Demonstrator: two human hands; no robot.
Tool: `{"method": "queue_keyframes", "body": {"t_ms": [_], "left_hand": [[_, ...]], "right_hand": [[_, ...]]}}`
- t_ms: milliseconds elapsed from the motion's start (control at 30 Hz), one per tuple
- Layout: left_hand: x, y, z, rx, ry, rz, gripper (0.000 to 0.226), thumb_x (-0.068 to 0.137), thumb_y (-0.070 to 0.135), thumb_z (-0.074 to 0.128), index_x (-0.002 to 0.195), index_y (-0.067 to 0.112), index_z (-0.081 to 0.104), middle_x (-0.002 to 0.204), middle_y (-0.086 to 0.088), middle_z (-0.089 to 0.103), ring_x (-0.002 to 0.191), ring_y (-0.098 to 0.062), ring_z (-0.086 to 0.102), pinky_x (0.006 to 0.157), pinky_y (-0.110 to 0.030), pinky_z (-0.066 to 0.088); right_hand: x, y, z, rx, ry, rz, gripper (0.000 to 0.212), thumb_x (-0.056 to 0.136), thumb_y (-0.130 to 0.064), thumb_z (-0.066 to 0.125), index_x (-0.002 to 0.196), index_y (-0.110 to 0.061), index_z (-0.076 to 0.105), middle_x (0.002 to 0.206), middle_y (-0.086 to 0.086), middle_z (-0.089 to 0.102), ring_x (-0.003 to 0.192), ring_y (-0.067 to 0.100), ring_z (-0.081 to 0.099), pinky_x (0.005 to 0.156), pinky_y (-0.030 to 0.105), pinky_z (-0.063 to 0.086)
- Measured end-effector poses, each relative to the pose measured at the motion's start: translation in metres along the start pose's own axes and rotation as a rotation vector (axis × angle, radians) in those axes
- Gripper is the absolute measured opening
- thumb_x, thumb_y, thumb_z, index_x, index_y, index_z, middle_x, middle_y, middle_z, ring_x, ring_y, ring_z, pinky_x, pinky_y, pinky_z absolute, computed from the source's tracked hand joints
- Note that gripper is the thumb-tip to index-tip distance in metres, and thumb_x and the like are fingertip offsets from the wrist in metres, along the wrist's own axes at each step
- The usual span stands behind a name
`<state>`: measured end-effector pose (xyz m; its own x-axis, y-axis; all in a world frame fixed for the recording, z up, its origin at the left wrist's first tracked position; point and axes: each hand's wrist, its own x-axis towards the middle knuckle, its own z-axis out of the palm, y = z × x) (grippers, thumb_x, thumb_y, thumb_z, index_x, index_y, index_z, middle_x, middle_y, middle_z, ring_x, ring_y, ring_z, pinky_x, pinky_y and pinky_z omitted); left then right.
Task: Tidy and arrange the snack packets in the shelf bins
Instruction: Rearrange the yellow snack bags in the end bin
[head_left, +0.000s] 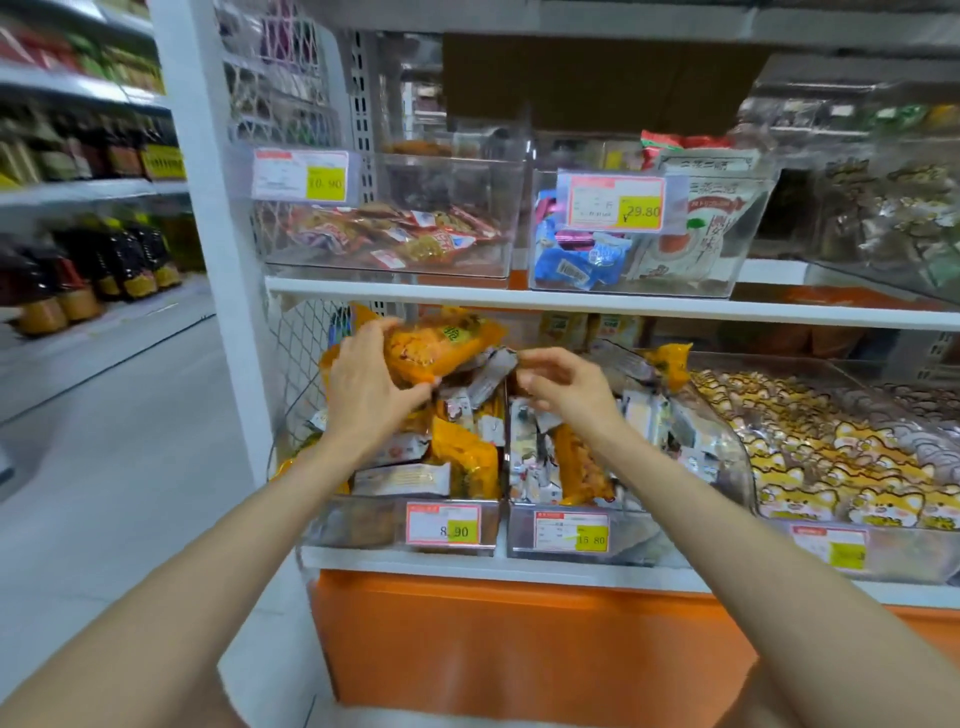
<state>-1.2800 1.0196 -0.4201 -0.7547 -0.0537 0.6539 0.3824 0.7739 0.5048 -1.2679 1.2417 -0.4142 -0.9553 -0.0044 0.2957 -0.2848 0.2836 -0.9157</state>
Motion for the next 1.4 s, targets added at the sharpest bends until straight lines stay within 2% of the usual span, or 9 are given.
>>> {"method": "queue_keyframes", "body": {"t_ms": [100,200,500,667,867,967,1100,1233,1400], "left_hand": [[0.004,-0.021,0.001,0.099,-0.116,-0.031,0.072,0.067,0.042,0.08,0.123,0.019,0.042,0.121,-0.008,0.055,0.111,-0.028,0.05,0.088,-0.044,0.044],[-0.001,-0.036,0.004,0.291,-0.289,0.026,0.063,0.074,0.051,0.071,0.126,0.025,0.047,0.124,-0.007,0.051,0.115,-0.027,0.042,0.091,-0.038,0.036],[-0.001,-0.033,0.007,0.476,-0.17,0.101,0.049,0.086,0.044,0.059,0.131,0.029,0.049,0.125,-0.003,0.049,0.115,-0.025,0.036,0.091,-0.036,0.028],[0.004,-0.034,0.003,0.413,-0.331,0.051,0.054,0.088,0.043,0.057,0.138,0.031,0.041,0.131,-0.003,0.042,0.12,-0.024,0.032,0.099,-0.037,0.027],[0.003,-0.026,-0.02,0.21,-0.377,0.111,0.028,0.084,0.032,0.066,0.108,0.02,0.061,0.112,-0.001,0.056,0.111,-0.021,0.046,0.09,-0.036,0.039],[-0.004,-0.017,-0.031,0.245,-0.524,0.165,0.023,0.08,0.037,0.07,0.096,0.022,0.061,0.097,0.008,0.058,0.1,-0.014,0.053,0.08,-0.032,0.043],[-0.016,-0.023,-0.03,0.418,-0.741,0.214,0.046,0.082,0.039,0.068,0.122,0.023,0.053,0.124,0.007,0.053,0.117,-0.015,0.043,0.096,-0.036,0.038],[-0.018,-0.025,-0.027,0.417,-0.757,0.201,0.053,0.084,0.035,0.065,0.132,0.022,0.046,0.133,0.004,0.048,0.122,-0.016,0.036,0.101,-0.035,0.032],[-0.016,-0.022,-0.022,0.502,-0.752,0.202,0.055,0.081,0.036,0.068,0.13,0.022,0.048,0.126,-0.001,0.044,0.118,-0.02,0.033,0.094,-0.031,0.026]], "right_hand": [[0.001,0.003,0.012,-0.284,-0.092,-0.122,0.018,0.085,-0.018,0.068,0.103,-0.02,0.067,0.093,-0.003,0.066,0.085,0.008,0.059,0.069,0.007,0.041],[0.0,0.006,0.017,-0.52,-0.207,-0.18,0.026,0.085,-0.035,0.067,0.108,-0.023,0.067,0.095,-0.009,0.066,0.092,0.01,0.057,0.077,0.024,0.045],[-0.011,-0.003,0.024,-0.805,-0.388,-0.297,0.059,0.074,-0.062,0.061,0.124,-0.031,0.058,0.127,-0.004,0.056,0.113,0.014,0.041,0.092,0.032,0.031],[-0.015,0.0,0.018,-0.853,-0.539,-0.294,0.07,0.072,-0.056,0.07,0.133,-0.032,0.047,0.129,-0.005,0.049,0.116,0.013,0.035,0.097,0.031,0.032],[-0.008,-0.002,-0.008,-0.647,-0.453,-0.206,0.059,0.081,-0.003,0.062,0.126,-0.04,0.051,0.129,-0.012,0.05,0.11,0.011,0.041,0.096,0.038,0.037],[-0.005,0.004,-0.001,-0.833,-0.452,-0.276,0.058,0.082,-0.013,0.065,0.129,-0.044,0.048,0.131,-0.008,0.052,0.1,0.011,0.038,0.086,0.035,0.036],[-0.002,0.004,0.004,-0.916,-0.416,-0.337,0.052,0.083,-0.026,0.068,0.131,-0.039,0.05,0.125,-0.007,0.055,0.099,0.01,0.036,0.085,0.032,0.031],[-0.006,-0.001,0.005,-0.861,-0.448,-0.253,0.042,0.086,-0.034,0.065,0.125,-0.034,0.05,0.093,-0.019,0.042,0.099,0.014,0.038,0.078,0.029,0.026],[-0.007,-0.007,0.008,-0.947,-0.432,-0.32,0.049,0.082,-0.037,0.069,0.126,-0.034,0.05,0.102,-0.013,0.044,0.1,0.01,0.038,0.085,0.029,0.028]]}}
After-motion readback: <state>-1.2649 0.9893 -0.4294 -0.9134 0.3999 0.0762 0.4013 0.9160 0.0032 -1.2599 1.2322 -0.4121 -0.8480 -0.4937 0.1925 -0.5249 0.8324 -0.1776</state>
